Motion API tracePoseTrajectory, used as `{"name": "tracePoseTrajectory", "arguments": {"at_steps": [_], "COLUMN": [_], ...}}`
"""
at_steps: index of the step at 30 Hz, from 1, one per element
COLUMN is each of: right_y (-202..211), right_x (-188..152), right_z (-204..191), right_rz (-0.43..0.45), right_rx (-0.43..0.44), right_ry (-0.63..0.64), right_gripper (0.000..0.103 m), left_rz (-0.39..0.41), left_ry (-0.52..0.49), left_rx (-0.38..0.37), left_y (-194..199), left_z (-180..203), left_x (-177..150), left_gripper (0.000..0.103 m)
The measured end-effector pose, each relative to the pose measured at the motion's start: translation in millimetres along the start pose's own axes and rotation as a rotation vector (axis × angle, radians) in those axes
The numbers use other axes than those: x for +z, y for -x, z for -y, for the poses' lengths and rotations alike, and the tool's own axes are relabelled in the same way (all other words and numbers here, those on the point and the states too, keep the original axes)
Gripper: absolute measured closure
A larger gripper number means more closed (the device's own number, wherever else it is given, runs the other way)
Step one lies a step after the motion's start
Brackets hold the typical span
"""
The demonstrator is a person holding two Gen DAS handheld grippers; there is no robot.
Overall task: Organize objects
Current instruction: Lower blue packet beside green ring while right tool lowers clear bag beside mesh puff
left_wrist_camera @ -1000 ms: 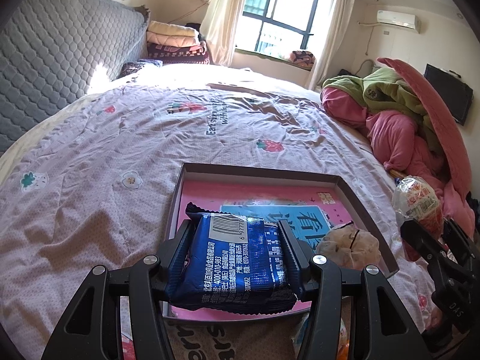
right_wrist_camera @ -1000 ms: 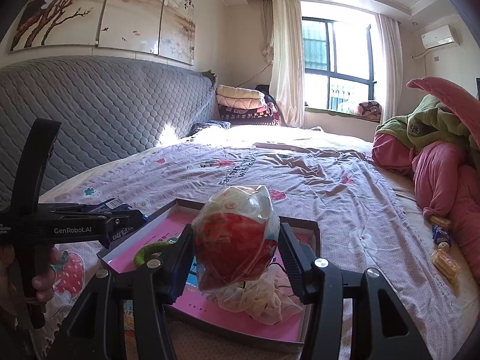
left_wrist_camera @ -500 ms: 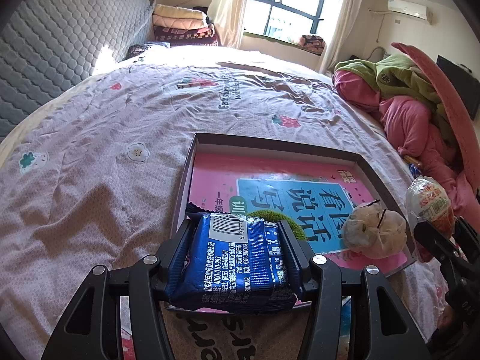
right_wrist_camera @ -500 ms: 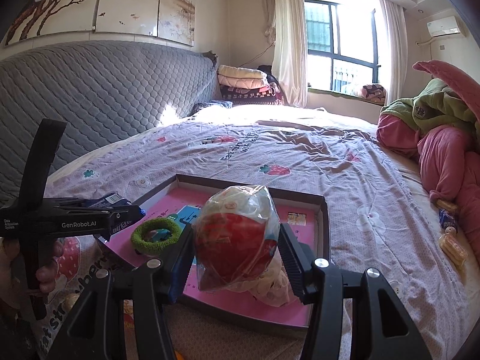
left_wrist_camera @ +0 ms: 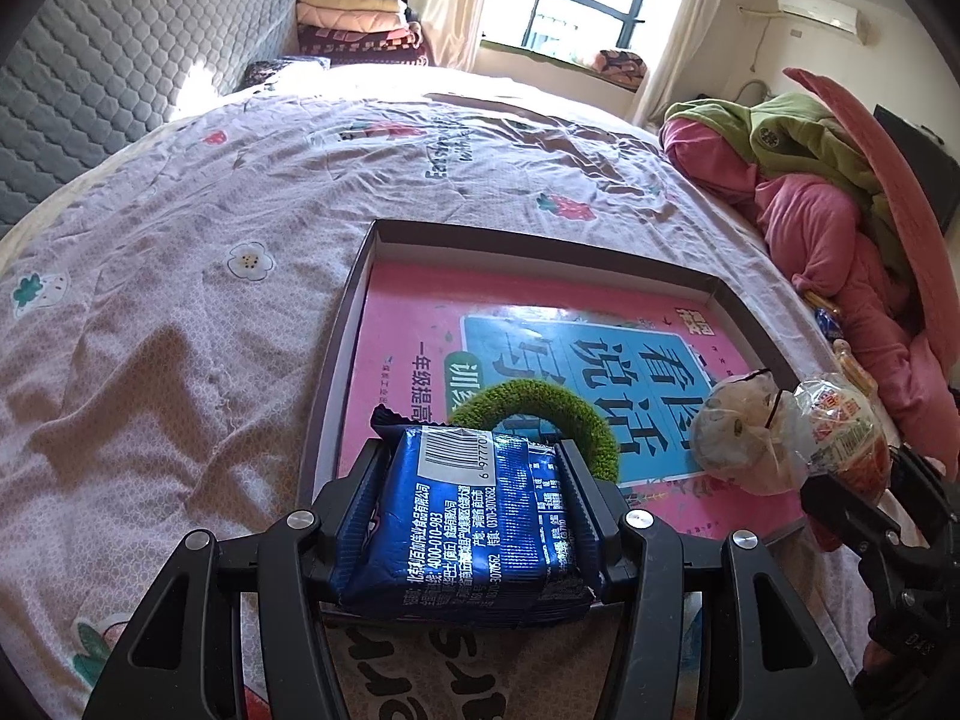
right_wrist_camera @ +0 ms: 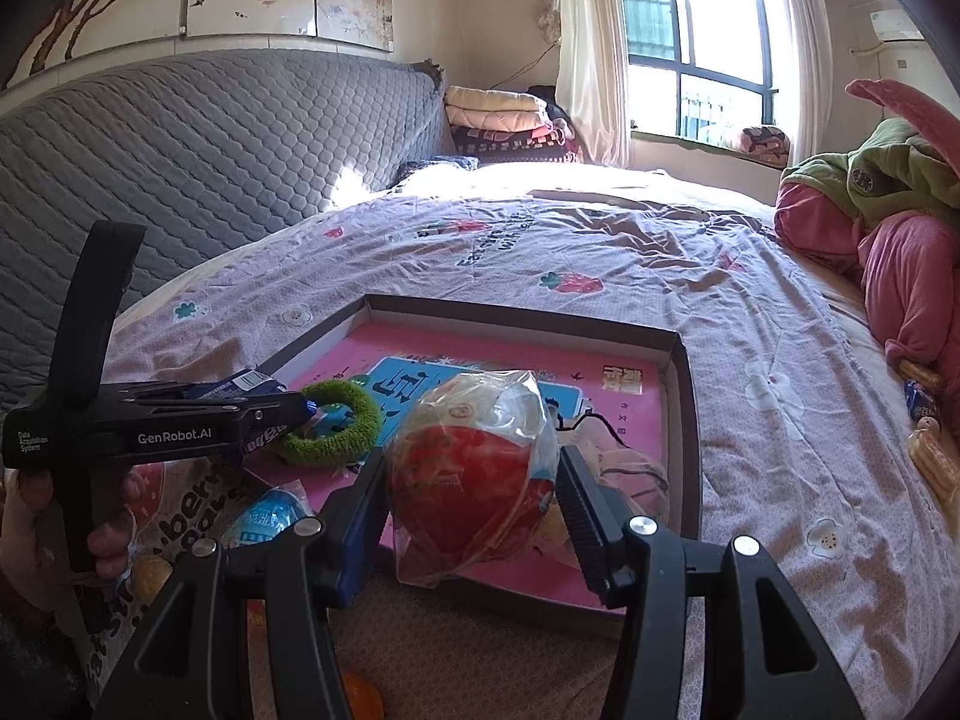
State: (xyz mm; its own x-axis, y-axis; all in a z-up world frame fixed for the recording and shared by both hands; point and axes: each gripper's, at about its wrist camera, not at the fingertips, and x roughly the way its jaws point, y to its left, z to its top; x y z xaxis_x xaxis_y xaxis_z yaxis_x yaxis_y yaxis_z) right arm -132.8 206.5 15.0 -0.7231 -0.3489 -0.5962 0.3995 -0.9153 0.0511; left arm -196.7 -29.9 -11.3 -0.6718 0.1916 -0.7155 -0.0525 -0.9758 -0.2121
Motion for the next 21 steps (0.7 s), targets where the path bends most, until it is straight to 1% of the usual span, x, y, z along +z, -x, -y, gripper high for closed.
{"name": "tracePoseTrajectory", "arguments": {"at_steps": [9,21], "right_y": [-9.1,-20.6], "right_x": [-4.9,-9.0], "right_z": [-0.6,9.9], "right_rz": [-0.036,-0.070], "right_rx": [-0.002,-0.082], "right_ry": [-0.004,-0.003], "right_gripper": [0.048,0.048], "left_rz": [0.000,-0.001], "left_ry": [0.000,0.012], "left_rx": [-0.005,-0.002], "left_y": [-2.9,-2.5], "left_z": [-0.1,-3.4], "left_x": [-0.7,0.8], "left_gripper": [0.046,0.046]}}
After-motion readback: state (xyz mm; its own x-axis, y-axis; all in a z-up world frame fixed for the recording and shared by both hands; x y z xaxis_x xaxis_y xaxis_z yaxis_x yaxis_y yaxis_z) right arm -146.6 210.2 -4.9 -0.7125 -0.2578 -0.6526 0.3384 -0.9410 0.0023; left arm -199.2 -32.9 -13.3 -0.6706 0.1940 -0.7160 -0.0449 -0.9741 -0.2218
